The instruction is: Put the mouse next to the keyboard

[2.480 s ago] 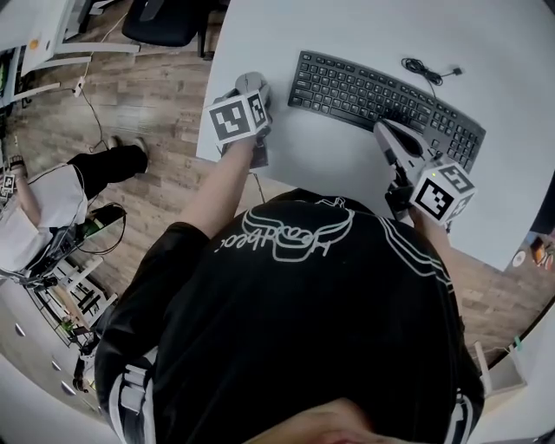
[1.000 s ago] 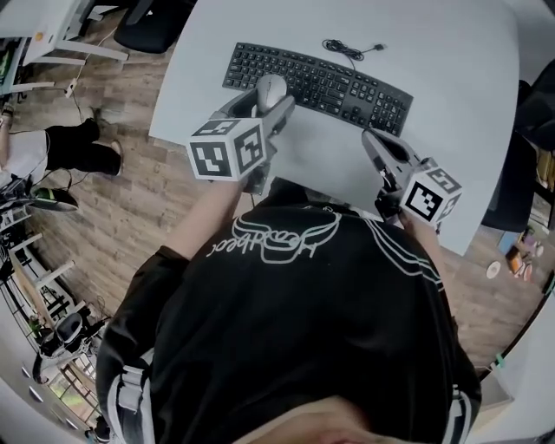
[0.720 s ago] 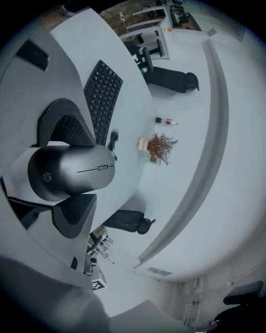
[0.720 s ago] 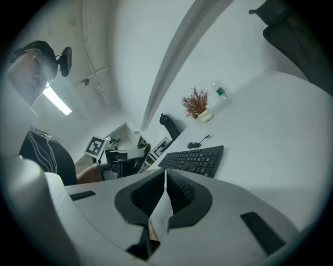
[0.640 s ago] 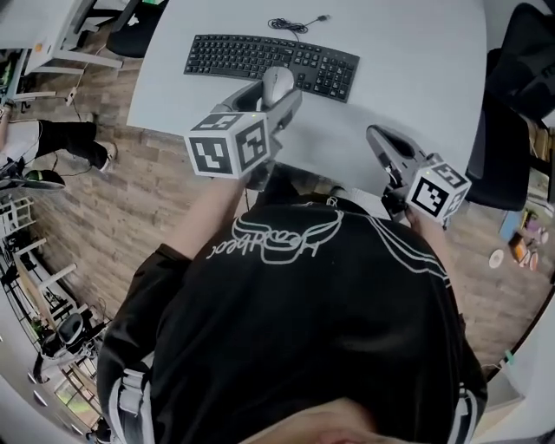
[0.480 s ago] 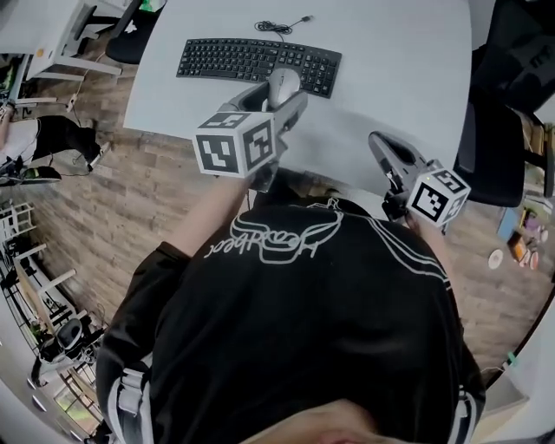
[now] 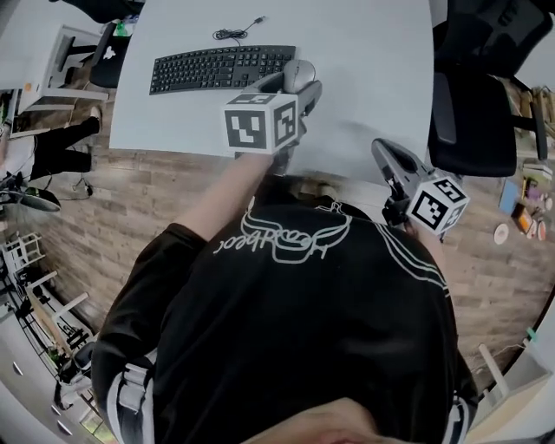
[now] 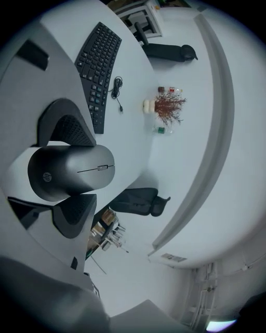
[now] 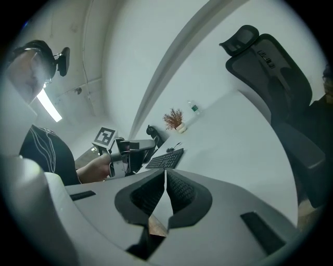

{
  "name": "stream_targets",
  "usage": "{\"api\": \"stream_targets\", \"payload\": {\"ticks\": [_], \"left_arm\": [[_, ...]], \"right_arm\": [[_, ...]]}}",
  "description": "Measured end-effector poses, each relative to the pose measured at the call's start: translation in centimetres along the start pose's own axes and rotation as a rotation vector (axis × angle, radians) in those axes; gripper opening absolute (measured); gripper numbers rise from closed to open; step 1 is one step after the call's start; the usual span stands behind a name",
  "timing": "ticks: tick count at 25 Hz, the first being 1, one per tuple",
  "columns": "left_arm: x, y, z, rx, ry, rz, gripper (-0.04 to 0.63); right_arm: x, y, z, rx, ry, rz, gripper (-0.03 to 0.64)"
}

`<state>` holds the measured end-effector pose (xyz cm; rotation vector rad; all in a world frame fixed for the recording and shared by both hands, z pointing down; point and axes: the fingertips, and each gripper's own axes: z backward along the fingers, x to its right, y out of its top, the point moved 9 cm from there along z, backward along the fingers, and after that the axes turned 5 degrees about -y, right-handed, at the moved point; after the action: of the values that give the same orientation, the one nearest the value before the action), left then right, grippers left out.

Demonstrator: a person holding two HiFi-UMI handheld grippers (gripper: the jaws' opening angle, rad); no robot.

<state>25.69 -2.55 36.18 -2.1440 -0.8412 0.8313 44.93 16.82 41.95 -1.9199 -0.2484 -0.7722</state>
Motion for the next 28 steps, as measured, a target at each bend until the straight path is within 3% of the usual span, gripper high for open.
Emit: {"api": "stream_targets", "payload": {"ticks": [10, 19, 25, 28], "left_arm": [[1.0, -2.8, -7.0, -0.14, 0.057, -0.046, 0.298], [-0.6, -5.0, -10.9, -0.266, 0.133, -0.063, 0.299], [-1.3, -5.9, -12.1, -0.325, 0.181, -0.074, 0.299], [-0.8, -6.1, -12.7, -0.308, 0.168, -0.083, 0.302]], "right_arm": [[2.5, 0.9, 2.0, 0.03, -0.09, 0.011, 0.017], [3.3, 1.7, 1.0, 0.032, -0.101, 0.017, 0.017], [3.2, 1.6, -0.2, 0.008, -0.101, 0.0, 0.017], [3.3, 1.6, -0.4, 0.007, -0.099, -0.008, 0.017]]}}
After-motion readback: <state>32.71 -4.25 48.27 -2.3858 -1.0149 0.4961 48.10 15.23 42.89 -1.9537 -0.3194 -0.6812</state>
